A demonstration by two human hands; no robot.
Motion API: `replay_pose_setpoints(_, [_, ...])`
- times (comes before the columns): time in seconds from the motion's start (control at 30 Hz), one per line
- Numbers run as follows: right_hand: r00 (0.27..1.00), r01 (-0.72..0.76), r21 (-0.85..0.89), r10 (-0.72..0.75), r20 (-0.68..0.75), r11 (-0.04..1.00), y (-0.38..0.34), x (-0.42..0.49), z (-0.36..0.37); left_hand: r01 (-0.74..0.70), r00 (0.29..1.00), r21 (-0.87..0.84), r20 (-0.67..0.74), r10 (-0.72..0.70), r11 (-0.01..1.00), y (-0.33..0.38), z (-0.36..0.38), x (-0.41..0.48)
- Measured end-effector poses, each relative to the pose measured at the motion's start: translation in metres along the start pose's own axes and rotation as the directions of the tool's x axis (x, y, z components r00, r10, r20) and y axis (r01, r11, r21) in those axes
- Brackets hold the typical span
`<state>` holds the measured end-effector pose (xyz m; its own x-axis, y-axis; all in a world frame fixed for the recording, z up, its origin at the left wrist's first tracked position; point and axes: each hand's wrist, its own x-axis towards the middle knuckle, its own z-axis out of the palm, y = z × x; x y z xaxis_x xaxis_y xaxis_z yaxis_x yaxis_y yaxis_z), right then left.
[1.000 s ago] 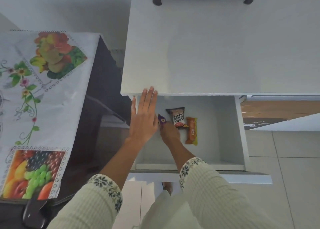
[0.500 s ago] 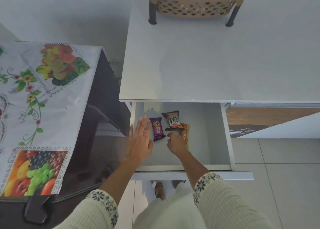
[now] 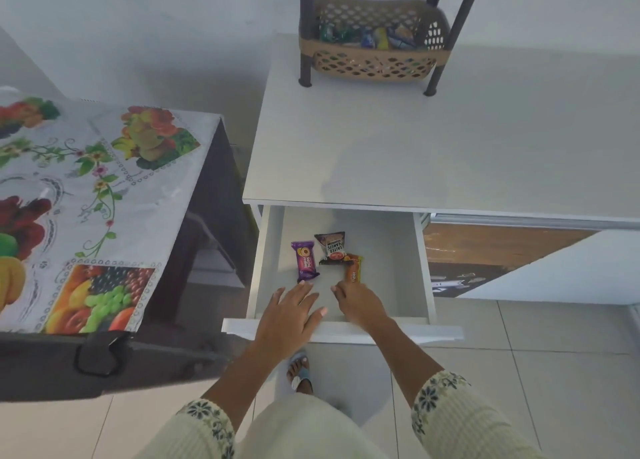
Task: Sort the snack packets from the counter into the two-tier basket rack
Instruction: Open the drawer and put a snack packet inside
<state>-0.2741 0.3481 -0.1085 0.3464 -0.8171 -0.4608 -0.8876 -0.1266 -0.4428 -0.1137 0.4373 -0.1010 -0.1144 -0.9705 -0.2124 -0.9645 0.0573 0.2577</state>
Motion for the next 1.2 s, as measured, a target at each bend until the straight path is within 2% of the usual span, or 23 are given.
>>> replay_pose_setpoints(0.07, [0.993,0.029,-0.039,-0.033,-0.109,0.999,0.001,-0.017,0.001,-0.012,1.0,0.06,-0.012,0.013,0.998,0.006,0.0,-0.005])
replay_pose_setpoints(0.13, [0.962,0.072,-0.078,-0.09,-0.258,0.994,0.004,-0.032,0.007,-0.004,0.995,0.102,-0.098,0.014,0.995,0.005,-0.002,-0.007])
replay_pose_setpoints(0.2, [0.909,0.088,-0.224,-0.171,-0.381,0.971,0.011,-0.044,0.012,-0.016,0.984,0.126,-0.173,0.038,0.992,0.007,0.001,-0.005])
replay_pose_setpoints(0.33, [0.843,0.085,-0.356,-0.258,-0.472,0.93,0.015,-0.044,0.017,-0.021,0.944,0.144,-0.324,0.067,0.989,0.001,0.017,-0.002])
replay_pose_setpoints(0.47, [0.83,0.059,-0.347,-0.239,-0.504,0.936,0.014,-0.03,0.013,-0.022,0.901,0.183,-0.422,0.099,0.983,-0.005,0.017,0.014])
replay_pose_setpoints(0.77, [0.71,0.027,-0.411,-0.306,-0.634,0.911,0.016,0.046,-0.017,0.078,0.903,0.225,-0.428,0.027,0.971,-0.029,-0.002,0.094])
replay_pose_setpoints(1.07, [0.647,0.057,-0.448,-0.374,-0.664,0.892,0.012,0.115,-0.054,0.089,0.825,0.265,-0.56,0.078,0.96,-0.053,-0.019,0.168])
replay_pose_setpoints(1.2, [0.577,0.086,-0.522,-0.47,-0.668,0.849,0.015,0.142,-0.065,0.145,0.774,0.28,-0.63,0.067,0.949,-0.06,-0.023,0.194])
